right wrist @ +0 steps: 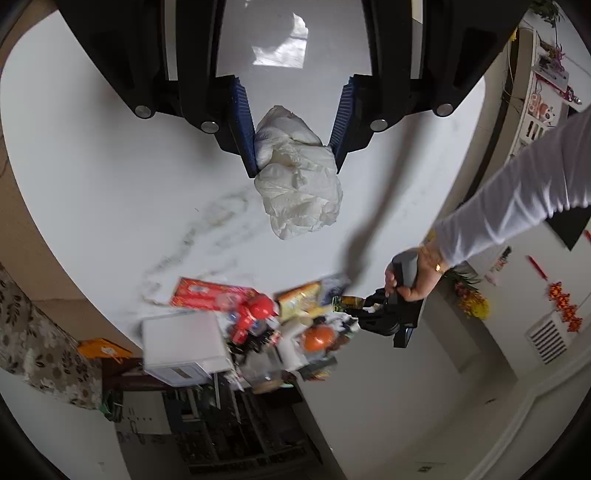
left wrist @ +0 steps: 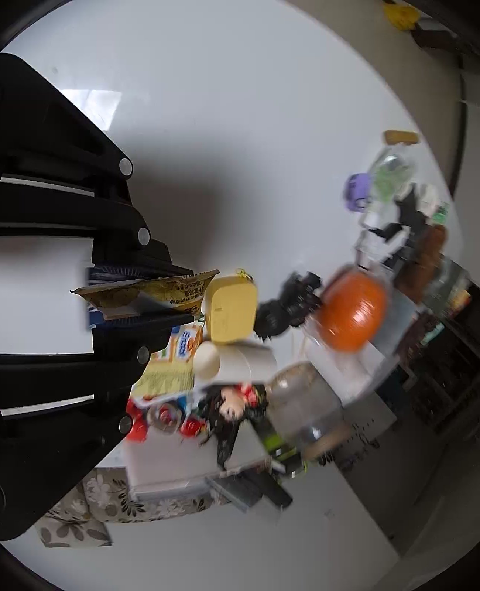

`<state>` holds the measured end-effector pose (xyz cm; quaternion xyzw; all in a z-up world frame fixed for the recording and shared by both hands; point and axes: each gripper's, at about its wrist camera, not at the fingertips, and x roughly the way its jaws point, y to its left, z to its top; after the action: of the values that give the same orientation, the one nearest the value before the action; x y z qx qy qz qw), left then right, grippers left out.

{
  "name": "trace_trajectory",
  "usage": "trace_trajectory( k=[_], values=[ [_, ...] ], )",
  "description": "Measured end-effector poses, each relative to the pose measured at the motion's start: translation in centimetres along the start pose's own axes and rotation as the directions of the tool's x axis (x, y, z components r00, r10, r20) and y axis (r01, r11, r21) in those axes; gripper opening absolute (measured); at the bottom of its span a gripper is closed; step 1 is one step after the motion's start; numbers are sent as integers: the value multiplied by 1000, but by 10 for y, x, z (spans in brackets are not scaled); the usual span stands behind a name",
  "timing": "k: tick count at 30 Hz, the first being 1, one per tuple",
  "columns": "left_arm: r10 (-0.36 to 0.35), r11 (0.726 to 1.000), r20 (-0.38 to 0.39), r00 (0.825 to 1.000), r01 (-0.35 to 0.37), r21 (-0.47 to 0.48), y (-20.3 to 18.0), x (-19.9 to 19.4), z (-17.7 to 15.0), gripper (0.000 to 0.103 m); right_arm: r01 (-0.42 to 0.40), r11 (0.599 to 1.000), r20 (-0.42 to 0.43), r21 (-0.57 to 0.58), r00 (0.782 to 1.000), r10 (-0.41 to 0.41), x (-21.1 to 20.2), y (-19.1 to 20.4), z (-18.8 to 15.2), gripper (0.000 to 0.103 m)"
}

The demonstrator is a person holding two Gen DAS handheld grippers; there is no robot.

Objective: Collect trash
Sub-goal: 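Grasp the yellow snack wrapper with the left gripper while the right gripper holds the tissue, then carry tissue and wrapper to the cardboard box and open both grippers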

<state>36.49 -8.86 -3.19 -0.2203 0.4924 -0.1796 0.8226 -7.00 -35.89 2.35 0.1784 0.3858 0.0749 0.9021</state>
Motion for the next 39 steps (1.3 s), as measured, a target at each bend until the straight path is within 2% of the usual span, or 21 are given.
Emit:
trace_trajectory(
  k=[2, 5, 9, 13, 16, 19, 21, 24, 27, 28, 29, 30, 32, 33, 34, 36, 38, 39],
  values=[
    [-13, 998, 19, 1000, 12, 56, -6, -25, -8, 17, -10, 1000, 8, -2, 1000, 10, 0, 6, 3, 38],
    [16, 991, 23, 1000, -19, 130, -13, -65, -28, 17, -32, 999, 11, -28, 999, 33, 2, 24, 7, 38],
    [78, 976, 37, 996, -84, 201, -16, -133, -79, 17, -59, 996, -1, -72, 998, 59, 3, 50, 8, 38],
    [174, 939, 66, 983, -186, 290, -16, -194, -140, 17, -94, 989, -33, -118, 995, 91, 3, 77, 3, 38],
    [169, 950, 14, 986, -166, 263, -7, -228, -182, 17, -121, 981, -83, -152, 991, 109, 4, 96, -6, 38],
    [203, 940, -1, 979, -195, 280, -5, -257, -233, 17, -160, 966, -166, -201, 978, 127, 4, 117, -25, 38],
    [215, 936, -51, 975, -191, 296, -1, -267, -274, 17, -186, 951, -226, -247, 965, 131, 2, 129, -41, 38],
    [185, 950, -159, 970, -135, 283, 14, -274, -328, 17, -233, 924, -323, -305, 938, 130, -5, 143, -73, 38],
    [174, 954, -265, 948, -95, 285, 31, -275, -387, 17, -239, 892, -384, -384, 920, 81, -15, 153, -112, 38],
    [184, 951, -300, 936, -92, 296, 37, -273, -408, 17, -239, 878, -398, -415, 915, 61, -18, 155, -126, 38],
    [199, 948, -332, 922, -95, 305, 42, -269, -423, 17, -241, 870, -414, -431, 909, 47, -19, 156, -136, 38],
    [198, 951, -388, 900, -81, 299, 49, -261, -441, 17, -247, 866, -446, -436, 894, 31, -17, 155, -153, 38],
    [215, 950, -442, 871, -81, 302, 61, -245, -471, 17, -250, 870, -494, -424, 869, 9, -10, 148, -178, 38],
    [242, 942, -475, 846, -88, 323, 69, -229, -490, 17, -244, 867, -518, -434, 855, -18, -2, 143, -195, 38],
    [248, 940, -484, 839, -87, 331, 73, -220, -500, 17, -240, 862, -530, -446, 847, -38, 4, 140, -207, 38],
    [292, 925, -507, 811, -104, 366, 88, -188, -527, 17, -231, 854, -557, -465, 827, -80, 20, 129, -238, 38],
    [323, 911, -508, 798, -116, 397, 101, -159, -548, 17, -217, 847, -585, -486, 801, -130, 44, 113, -277, 38],
    [342, 906, -522, 781, -126, 404, 112, -136, -560, 17, -207, 834, -588, -511, 793, -163, 58, 106, -295, 38]
  ],
)
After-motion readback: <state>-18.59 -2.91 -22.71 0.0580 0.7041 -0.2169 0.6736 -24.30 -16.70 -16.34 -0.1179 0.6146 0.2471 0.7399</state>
